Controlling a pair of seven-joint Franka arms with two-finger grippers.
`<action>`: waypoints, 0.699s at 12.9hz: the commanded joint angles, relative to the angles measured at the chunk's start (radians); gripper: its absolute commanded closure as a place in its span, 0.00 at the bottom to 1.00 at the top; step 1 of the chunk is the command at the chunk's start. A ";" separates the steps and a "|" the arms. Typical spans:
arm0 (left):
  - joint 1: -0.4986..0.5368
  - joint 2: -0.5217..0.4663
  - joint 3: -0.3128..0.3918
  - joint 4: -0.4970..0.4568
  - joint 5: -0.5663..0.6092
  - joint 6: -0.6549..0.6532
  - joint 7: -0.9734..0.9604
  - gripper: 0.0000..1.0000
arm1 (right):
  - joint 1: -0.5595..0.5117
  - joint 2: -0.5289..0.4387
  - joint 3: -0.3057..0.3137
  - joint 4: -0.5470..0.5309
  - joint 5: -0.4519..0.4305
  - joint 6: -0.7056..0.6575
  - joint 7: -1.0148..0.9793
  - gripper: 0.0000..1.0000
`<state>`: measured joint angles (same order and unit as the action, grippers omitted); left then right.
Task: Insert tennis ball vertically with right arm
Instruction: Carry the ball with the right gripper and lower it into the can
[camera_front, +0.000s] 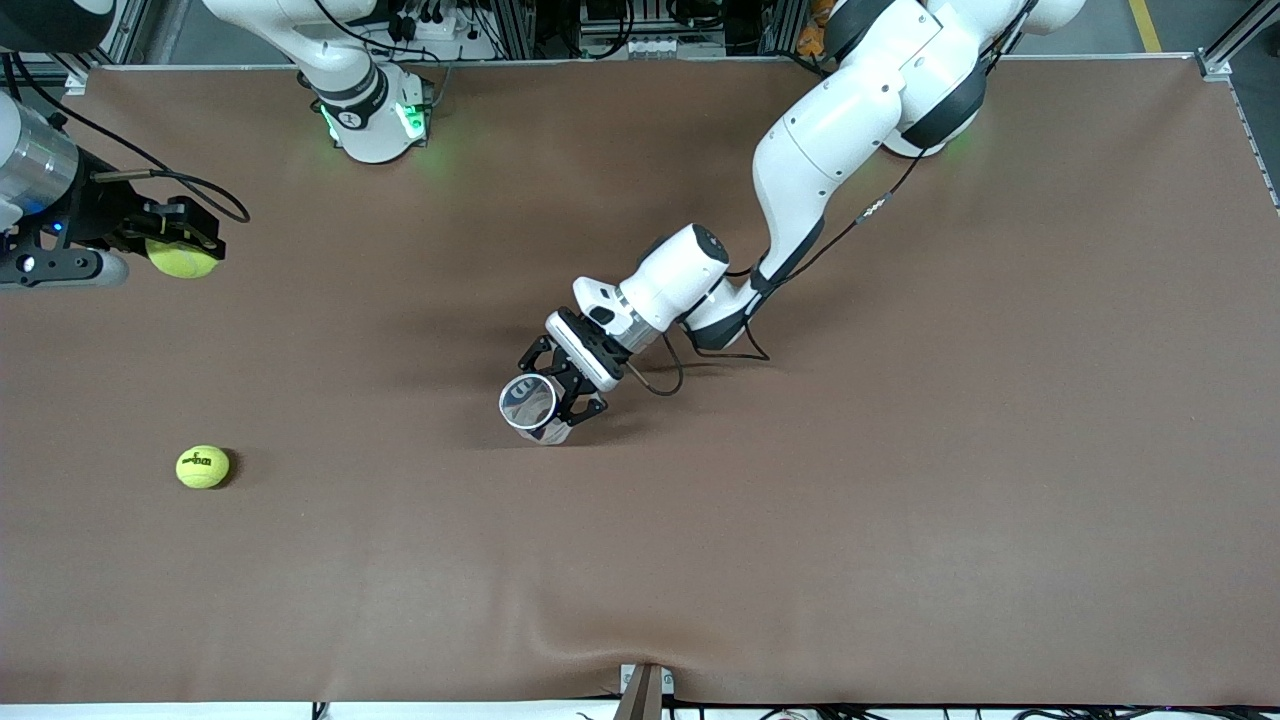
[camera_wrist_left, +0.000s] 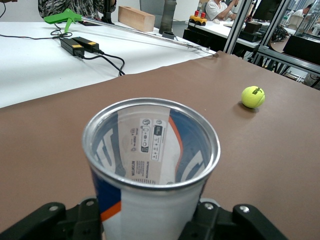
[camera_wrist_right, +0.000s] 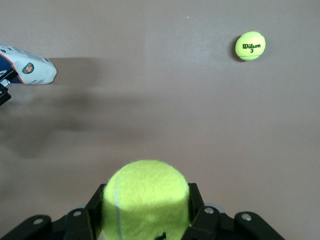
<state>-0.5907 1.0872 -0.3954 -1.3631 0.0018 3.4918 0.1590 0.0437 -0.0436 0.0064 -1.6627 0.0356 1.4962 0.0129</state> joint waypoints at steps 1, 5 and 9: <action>-0.017 0.013 0.012 0.022 -0.022 0.010 -0.004 0.43 | -0.005 -0.025 0.064 -0.023 0.018 0.032 0.089 1.00; -0.017 0.014 0.012 0.022 -0.020 0.010 -0.004 0.37 | 0.007 0.007 0.182 -0.014 0.021 0.148 0.316 1.00; -0.015 0.014 0.012 0.022 -0.020 0.010 -0.004 0.30 | 0.096 0.128 0.188 0.038 0.020 0.275 0.520 1.00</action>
<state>-0.5918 1.0877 -0.3949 -1.3624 0.0016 3.4923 0.1589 0.0999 0.0141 0.1965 -1.6669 0.0405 1.7233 0.4510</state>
